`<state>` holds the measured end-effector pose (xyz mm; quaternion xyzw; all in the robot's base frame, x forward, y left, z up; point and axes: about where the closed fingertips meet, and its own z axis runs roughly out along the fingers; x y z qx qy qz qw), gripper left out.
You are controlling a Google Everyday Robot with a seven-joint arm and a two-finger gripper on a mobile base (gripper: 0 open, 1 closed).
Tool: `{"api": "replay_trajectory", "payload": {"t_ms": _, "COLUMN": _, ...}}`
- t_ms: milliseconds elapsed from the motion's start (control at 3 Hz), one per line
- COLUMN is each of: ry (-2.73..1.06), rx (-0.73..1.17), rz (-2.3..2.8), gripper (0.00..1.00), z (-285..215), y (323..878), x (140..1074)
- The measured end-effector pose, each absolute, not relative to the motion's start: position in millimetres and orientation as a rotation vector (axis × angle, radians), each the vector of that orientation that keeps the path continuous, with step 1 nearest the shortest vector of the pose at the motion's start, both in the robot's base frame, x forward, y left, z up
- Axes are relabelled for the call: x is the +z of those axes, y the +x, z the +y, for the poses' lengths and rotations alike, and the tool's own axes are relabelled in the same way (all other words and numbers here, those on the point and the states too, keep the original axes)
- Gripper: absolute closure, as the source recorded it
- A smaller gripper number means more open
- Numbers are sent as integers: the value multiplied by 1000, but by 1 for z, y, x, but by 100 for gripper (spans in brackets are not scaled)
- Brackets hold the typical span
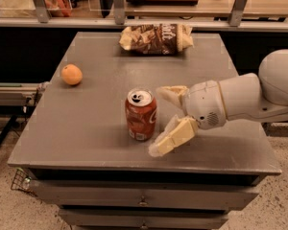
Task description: Move coke can near orange
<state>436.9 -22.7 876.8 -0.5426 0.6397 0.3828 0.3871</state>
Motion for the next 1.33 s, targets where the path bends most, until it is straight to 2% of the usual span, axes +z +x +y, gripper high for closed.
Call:
{"api": "replay_trajectory", "payload": {"t_ms": 333, "ry": -1385, "rx": 980, "rz": 1575, "gripper": 0, "z": 2, "y": 437, "x": 874}}
{"api": "replay_trajectory", "payload": {"t_ms": 1000, "ry": -1401, "rx": 918, "rz": 1541, "gripper": 44, "z": 23, "y": 445, "x": 868}}
{"api": "replay_trajectory", "payload": {"t_ms": 1333, "ry": -1405, "rx": 868, "rz": 1532, "gripper": 76, "z": 22, "y": 466, "x": 881}}
